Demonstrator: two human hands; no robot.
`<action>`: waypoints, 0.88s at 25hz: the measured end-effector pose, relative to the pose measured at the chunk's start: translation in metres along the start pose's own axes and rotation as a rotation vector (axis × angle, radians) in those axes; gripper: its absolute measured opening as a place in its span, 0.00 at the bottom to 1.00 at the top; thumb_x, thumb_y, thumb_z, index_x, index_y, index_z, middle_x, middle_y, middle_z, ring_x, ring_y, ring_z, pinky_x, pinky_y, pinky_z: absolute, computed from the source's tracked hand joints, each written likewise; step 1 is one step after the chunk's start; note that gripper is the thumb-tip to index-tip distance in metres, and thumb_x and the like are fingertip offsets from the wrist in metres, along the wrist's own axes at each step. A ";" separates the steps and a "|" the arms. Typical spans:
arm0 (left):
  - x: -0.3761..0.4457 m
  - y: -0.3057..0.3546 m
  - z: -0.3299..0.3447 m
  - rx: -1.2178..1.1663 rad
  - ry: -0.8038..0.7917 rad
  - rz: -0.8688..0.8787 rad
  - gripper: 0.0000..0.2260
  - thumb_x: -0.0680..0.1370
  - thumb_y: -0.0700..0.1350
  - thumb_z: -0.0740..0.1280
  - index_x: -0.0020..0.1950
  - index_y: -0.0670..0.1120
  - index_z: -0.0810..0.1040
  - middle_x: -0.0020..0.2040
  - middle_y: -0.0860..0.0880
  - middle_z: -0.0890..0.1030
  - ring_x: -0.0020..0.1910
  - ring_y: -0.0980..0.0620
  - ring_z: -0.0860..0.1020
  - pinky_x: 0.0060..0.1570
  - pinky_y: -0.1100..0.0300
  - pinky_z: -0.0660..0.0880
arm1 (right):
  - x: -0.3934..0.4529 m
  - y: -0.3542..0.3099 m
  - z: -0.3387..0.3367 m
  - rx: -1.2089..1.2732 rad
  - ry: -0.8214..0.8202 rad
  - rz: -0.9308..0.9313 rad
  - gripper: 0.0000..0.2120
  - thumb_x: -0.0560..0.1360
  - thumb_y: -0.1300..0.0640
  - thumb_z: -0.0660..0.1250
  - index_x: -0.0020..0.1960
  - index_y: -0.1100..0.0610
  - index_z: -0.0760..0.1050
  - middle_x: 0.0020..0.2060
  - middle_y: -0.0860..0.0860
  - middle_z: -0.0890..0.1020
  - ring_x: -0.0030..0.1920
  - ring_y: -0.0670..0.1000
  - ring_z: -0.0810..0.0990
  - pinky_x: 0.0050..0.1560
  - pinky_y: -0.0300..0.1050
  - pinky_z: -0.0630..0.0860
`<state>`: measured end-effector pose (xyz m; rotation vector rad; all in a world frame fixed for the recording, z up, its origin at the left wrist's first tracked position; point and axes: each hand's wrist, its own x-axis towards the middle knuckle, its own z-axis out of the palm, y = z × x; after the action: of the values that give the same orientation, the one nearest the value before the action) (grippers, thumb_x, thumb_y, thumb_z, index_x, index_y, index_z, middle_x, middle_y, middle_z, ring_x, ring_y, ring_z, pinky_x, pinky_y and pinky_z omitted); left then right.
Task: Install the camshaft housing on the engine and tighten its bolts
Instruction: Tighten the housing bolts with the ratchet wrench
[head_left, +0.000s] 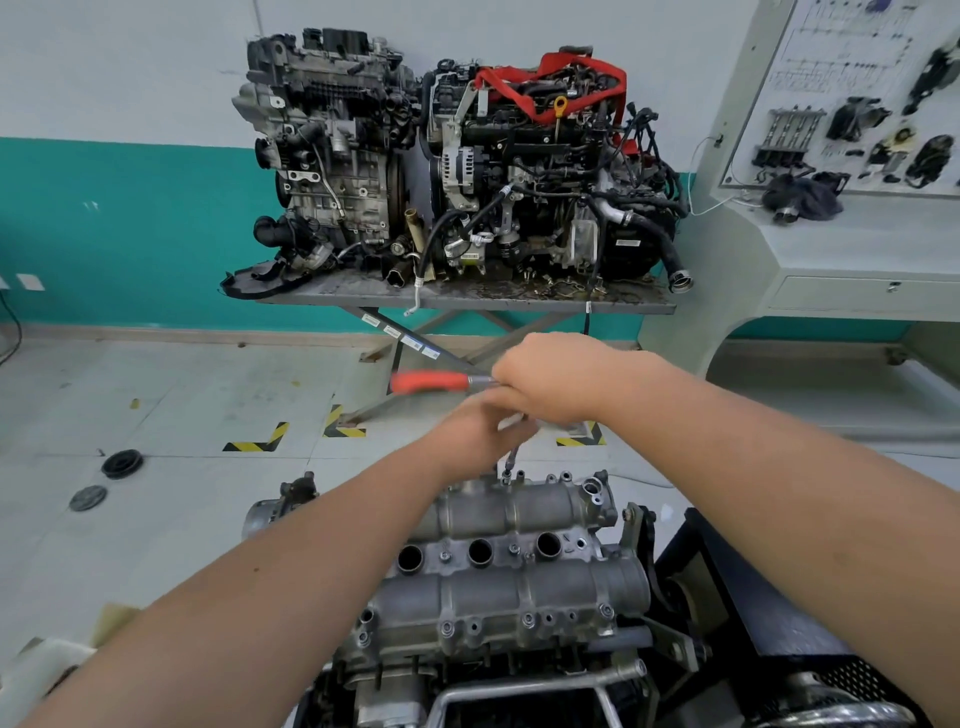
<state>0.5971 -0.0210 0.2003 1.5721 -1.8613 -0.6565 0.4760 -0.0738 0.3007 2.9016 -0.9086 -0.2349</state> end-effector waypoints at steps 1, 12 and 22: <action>0.001 -0.010 0.007 0.120 -0.007 -0.010 0.12 0.82 0.49 0.65 0.63 0.45 0.77 0.60 0.52 0.79 0.61 0.65 0.75 0.61 0.65 0.71 | 0.004 -0.001 0.000 0.135 -0.013 0.087 0.18 0.83 0.44 0.54 0.38 0.51 0.70 0.35 0.47 0.78 0.37 0.51 0.77 0.32 0.45 0.66; 0.005 -0.055 0.048 0.320 -0.225 -0.244 0.17 0.85 0.53 0.55 0.49 0.43 0.76 0.50 0.44 0.78 0.55 0.42 0.75 0.57 0.50 0.69 | 0.001 -0.022 0.080 2.121 0.625 0.384 0.17 0.82 0.42 0.57 0.53 0.47 0.83 0.49 0.52 0.86 0.50 0.49 0.85 0.50 0.42 0.79; 0.012 -0.051 0.057 0.300 -0.221 -0.290 0.19 0.86 0.50 0.49 0.73 0.46 0.70 0.69 0.42 0.73 0.66 0.41 0.69 0.60 0.56 0.64 | 0.014 -0.016 0.061 0.013 0.668 -0.023 0.15 0.73 0.66 0.64 0.58 0.59 0.80 0.51 0.55 0.82 0.54 0.61 0.79 0.47 0.51 0.69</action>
<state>0.5895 -0.0423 0.1259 2.0631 -1.9805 -0.7266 0.4857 -0.0717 0.2369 2.6867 -0.7410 0.6969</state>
